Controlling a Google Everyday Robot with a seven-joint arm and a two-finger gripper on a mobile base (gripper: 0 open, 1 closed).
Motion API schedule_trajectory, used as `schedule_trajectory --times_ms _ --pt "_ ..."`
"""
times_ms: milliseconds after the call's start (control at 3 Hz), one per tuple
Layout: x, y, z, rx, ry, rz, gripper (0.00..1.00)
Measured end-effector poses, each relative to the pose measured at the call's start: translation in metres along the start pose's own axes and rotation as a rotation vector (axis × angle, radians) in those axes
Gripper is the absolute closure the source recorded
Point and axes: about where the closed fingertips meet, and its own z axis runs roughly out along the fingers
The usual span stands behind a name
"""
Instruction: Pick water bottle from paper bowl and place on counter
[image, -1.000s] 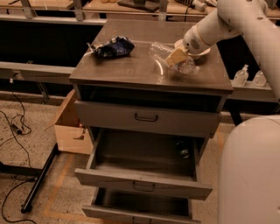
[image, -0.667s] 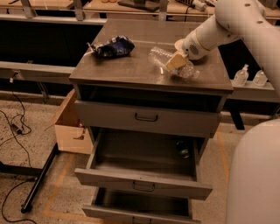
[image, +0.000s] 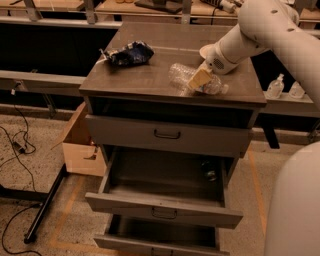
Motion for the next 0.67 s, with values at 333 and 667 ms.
schedule_trajectory --times_ms 333,667 --pt "0.003 0.001 -0.001 0.015 0.009 0.004 0.00" --pt "0.009 -0.011 -0.015 0.060 0.004 0.043 0.00"
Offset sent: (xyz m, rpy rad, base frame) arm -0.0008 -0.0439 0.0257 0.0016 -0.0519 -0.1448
